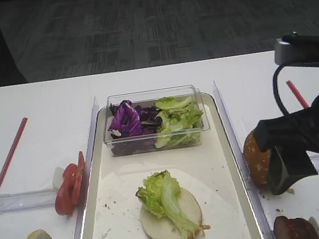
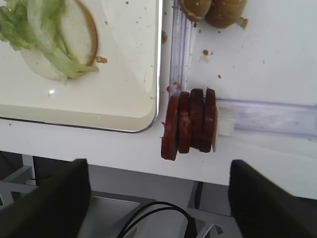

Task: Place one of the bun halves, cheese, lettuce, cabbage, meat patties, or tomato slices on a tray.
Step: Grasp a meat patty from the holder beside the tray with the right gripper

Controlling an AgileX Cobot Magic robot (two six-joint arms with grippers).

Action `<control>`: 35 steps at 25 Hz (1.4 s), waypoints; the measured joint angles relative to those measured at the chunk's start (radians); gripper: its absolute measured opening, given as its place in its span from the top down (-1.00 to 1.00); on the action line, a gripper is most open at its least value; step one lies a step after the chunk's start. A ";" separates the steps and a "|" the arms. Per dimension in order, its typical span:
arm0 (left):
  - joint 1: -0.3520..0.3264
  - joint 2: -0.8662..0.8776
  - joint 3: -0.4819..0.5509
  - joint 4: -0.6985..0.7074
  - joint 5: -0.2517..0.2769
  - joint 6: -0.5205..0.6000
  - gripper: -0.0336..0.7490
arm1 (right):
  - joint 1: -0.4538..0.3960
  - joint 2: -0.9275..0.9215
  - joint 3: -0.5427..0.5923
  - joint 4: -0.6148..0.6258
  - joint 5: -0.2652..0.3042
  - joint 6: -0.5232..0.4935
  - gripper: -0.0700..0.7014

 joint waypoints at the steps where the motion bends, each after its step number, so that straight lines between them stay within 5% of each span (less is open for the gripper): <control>1: 0.000 0.000 0.000 0.000 0.000 0.000 -0.37 | 0.000 0.000 0.000 0.000 0.000 0.000 -0.67; 13: 0.000 0.000 0.000 0.000 0.000 0.000 -0.37 | 0.006 0.024 0.000 0.000 -0.006 0.004 -0.67; 21: 0.000 0.000 0.000 0.000 0.000 0.000 -0.37 | 0.110 0.116 0.000 -0.002 -0.059 0.040 -0.67; 35: 0.000 0.000 0.000 0.000 0.000 0.000 -0.37 | 0.120 0.220 0.000 -0.019 -0.101 0.048 -0.67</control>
